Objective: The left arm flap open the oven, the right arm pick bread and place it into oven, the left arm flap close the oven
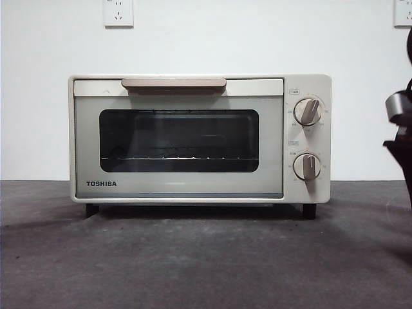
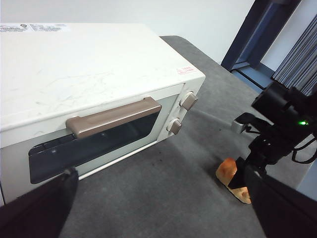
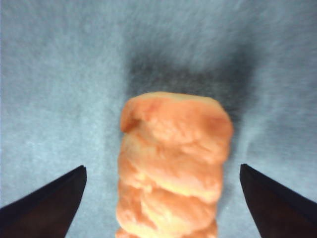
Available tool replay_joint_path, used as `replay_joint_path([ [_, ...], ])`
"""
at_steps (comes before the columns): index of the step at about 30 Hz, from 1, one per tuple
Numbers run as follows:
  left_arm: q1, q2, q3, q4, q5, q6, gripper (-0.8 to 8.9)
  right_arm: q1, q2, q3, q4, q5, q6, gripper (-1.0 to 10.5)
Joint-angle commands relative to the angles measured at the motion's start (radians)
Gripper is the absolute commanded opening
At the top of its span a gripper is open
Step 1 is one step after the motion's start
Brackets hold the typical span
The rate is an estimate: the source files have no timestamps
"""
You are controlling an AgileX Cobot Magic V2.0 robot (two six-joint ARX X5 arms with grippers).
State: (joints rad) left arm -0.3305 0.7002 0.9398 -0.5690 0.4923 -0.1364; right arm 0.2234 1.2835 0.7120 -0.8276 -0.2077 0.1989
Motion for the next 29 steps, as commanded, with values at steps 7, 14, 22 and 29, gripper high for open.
replay_joint_path([
  [7, -0.005, 0.006, 0.019, 0.008, -0.003, 0.018, 5.63, 0.018, 0.074, 0.002, 0.019, 0.032, 0.002, 3.3],
  [14, -0.005, 0.006, 0.019, 0.007, -0.006, 0.017, 5.58, 0.018, 0.074, 0.013, 0.016, 0.024, -0.002, 1.5],
  [22, -0.005, 0.044, 0.032, -0.029, -0.006, 0.017, 5.25, 0.018, 0.007, 0.12, -0.092, -0.066, -0.001, 1.4],
  [29, -0.024, 0.161, 0.114, -0.076, -0.045, 0.05, 2.65, 0.018, -0.201, 0.135, -0.116, -0.183, -0.001, 1.4],
])
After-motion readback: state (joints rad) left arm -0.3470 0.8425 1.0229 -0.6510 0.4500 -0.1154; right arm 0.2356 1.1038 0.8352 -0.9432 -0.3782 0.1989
